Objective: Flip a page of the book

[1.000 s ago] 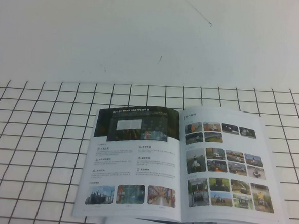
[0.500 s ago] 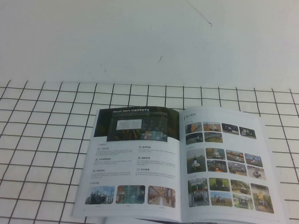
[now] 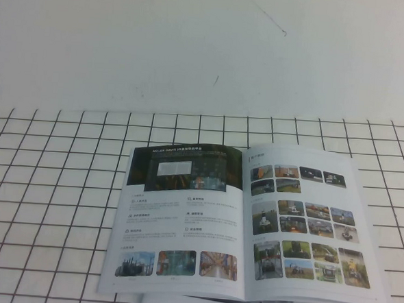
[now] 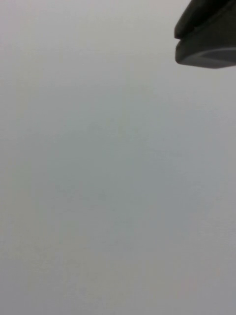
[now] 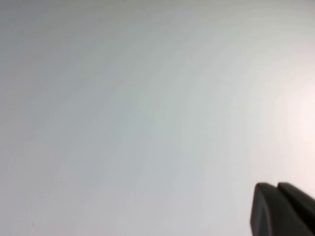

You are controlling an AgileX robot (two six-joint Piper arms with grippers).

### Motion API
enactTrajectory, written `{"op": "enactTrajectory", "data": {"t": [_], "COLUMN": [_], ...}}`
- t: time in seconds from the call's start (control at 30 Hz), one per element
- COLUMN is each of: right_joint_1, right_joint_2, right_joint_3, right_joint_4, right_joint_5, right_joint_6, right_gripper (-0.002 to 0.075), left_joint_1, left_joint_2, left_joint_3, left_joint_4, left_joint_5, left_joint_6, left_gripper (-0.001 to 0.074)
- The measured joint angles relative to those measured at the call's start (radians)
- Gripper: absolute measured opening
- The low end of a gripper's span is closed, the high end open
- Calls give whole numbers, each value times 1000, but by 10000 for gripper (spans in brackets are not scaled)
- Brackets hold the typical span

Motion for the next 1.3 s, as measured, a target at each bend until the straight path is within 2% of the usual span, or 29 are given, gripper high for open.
{"op": "enactTrajectory", "data": {"t": [0.13,0.3,0.4,0.5,0.7,0.77,0.87,0.97,1.07,1.2,1.3], "right_joint_1": [0,0,0,0,0,0,0,0,0,0,0], "right_joint_2": [0,2,38,111,288,355,456,579,721,917,1019], "right_joint_3": [-127,-392,-524,-616,-711,-717,-719,-719,-719,-719,-719], "right_joint_4": [-76,-204,-209,-203,-49,24,146,264,335,412,540], "right_joint_5": [311,812,1042,1223,1537,1594,1637,1640,1640,1605,1551], "right_joint_6": [2,44,61,61,-93,-147,-318,-471,-552,-674,-791], "right_gripper": [-2,-2,-2,-2,-2,-2,-2,-2,-2,-2,-2], "left_joint_1": [0,0,0,0,0,0,0,0,0,0,0], "left_joint_2": [0,7,77,168,297,326,385,475,603,794,971], "left_joint_3": [-68,-325,-461,-541,-543,-542,-576,-637,-693,-748,-778], "left_joint_4": [15,-15,-30,-44,-217,-304,-457,-603,-690,-768,-857], "left_joint_5": [106,496,728,878,968,996,1068,1176,1237,1214,1175], "left_joint_6": [-1,-26,-30,-30,-28,20,162,292,403,541,631], "left_gripper": [-3,-3,-3,-3,-3,-3,-3,-3,-3,-3,-3]}}
